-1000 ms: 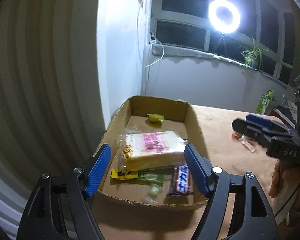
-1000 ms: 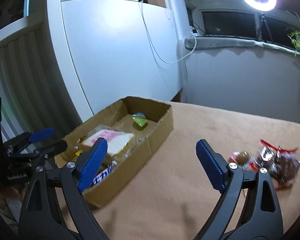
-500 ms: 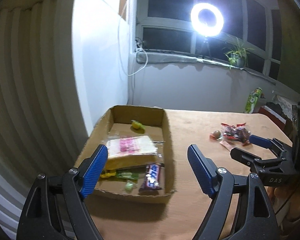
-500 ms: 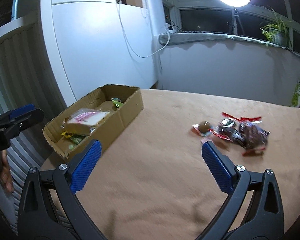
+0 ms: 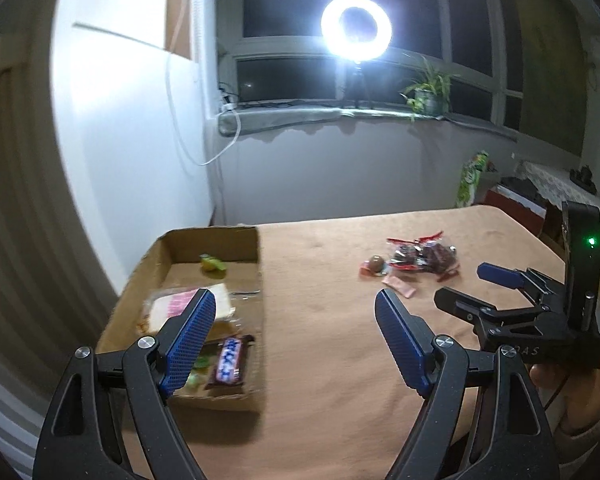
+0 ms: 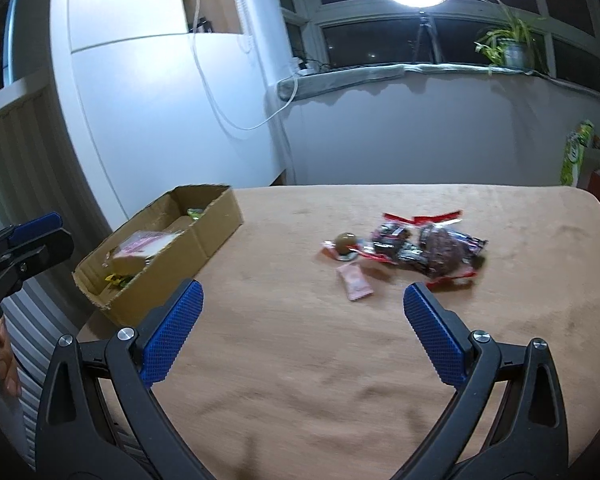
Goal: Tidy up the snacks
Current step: 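Move both open tools back to the remaining snack pile, then grasp the pink wrapped candy with the left tool while the right tool grasps the bagged brown snack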
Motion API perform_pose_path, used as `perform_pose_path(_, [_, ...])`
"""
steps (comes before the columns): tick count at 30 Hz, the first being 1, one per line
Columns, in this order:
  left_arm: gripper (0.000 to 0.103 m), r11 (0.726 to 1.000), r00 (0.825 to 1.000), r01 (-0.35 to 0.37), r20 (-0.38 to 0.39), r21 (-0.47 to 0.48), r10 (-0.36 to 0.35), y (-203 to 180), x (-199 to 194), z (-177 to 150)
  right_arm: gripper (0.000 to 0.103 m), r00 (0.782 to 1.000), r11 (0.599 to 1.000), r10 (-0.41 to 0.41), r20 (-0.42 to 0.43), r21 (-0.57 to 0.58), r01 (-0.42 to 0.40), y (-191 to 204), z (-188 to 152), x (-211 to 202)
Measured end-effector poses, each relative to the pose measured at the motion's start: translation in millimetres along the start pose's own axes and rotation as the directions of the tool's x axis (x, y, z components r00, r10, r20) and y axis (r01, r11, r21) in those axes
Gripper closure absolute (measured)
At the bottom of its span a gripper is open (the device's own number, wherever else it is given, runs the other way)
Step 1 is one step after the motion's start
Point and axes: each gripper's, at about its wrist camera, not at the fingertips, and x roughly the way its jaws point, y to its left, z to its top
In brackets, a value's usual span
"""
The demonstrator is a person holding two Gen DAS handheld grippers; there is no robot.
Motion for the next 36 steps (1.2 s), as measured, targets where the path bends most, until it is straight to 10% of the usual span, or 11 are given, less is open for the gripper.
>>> perform_pose_path(26, [0.021,0.988,0.972,0.146,-0.19,0.044,-0.135,-91.7,117.3,5.3,0.001,0.99,0.987,-0.123,-0.062,0.1,0.129,-111.3,-6.5,9.6])
perform_pose_path(36, [0.024,0.991,0.923,0.121,-0.363,-0.052,-0.131,-111.4,208.4,-8.0,0.017,0.97,0.993,-0.104,-0.22,0.027,0.112,-139.9,10.7,59.9])
